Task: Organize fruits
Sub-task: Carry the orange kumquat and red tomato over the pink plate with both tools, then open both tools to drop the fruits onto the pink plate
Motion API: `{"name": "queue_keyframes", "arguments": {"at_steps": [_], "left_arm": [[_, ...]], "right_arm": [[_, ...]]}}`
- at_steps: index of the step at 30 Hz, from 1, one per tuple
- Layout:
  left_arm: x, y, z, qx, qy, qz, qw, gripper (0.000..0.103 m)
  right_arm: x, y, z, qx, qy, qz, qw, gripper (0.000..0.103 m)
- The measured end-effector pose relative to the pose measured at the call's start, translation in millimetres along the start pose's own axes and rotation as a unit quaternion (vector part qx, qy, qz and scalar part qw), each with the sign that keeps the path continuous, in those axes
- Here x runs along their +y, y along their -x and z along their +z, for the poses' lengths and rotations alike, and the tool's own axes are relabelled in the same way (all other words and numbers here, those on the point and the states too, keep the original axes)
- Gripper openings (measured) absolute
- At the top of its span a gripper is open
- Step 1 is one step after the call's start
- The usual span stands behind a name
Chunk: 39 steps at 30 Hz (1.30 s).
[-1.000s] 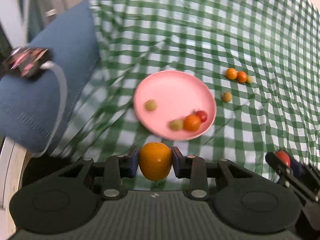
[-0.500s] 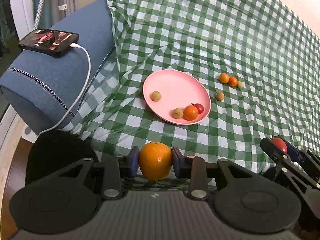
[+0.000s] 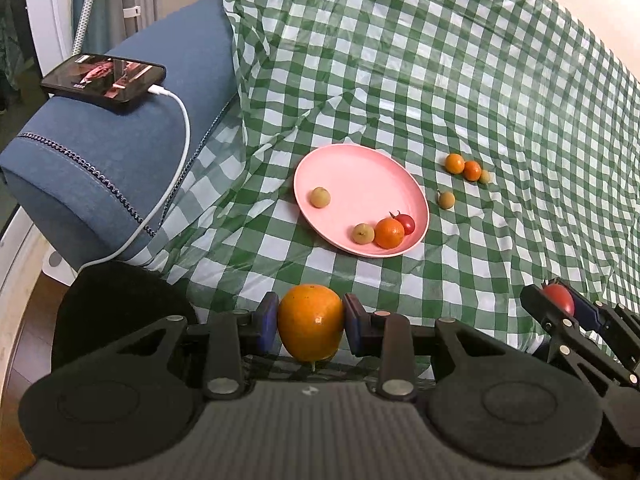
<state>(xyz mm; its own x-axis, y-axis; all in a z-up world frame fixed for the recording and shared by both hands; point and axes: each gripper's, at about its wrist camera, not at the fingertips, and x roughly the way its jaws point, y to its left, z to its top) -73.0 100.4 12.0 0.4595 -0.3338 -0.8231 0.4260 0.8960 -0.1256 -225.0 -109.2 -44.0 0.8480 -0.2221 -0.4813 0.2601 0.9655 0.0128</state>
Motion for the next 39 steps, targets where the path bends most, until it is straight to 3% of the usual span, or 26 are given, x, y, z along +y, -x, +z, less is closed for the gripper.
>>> {"name": "queue_keyframes", "arguments": {"at_steps": [8, 15, 30, 39], "left_arm": [[4.1, -13.7, 12.9, 0.010, 0.006, 0.005, 0.9999, 0.038], [3.9, -41.3, 46.3, 0.013, 0.010, 0.011, 0.9998, 0.038], [-36.9, -165.5, 102.7, 0.059, -0.061, 0.034, 0.9958, 0.038], [-46.5, -219.6, 118.6, 0.075, -0.092, 0.047, 0.9919, 0.038]], "right_arm": [[0.6, -19.7, 10.7, 0.006, 0.007, 0.000, 1.000, 0.031], [9.1, -55.8, 24.9, 0.017, 0.004, 0.016, 1.000, 0.031], [4.3, -185.7, 28.6, 0.081, 0.000, 0.020, 0.997, 0.031], [2.8, -234.3, 22.8, 0.107, 0.004, 0.020, 0.994, 0.031]]}}
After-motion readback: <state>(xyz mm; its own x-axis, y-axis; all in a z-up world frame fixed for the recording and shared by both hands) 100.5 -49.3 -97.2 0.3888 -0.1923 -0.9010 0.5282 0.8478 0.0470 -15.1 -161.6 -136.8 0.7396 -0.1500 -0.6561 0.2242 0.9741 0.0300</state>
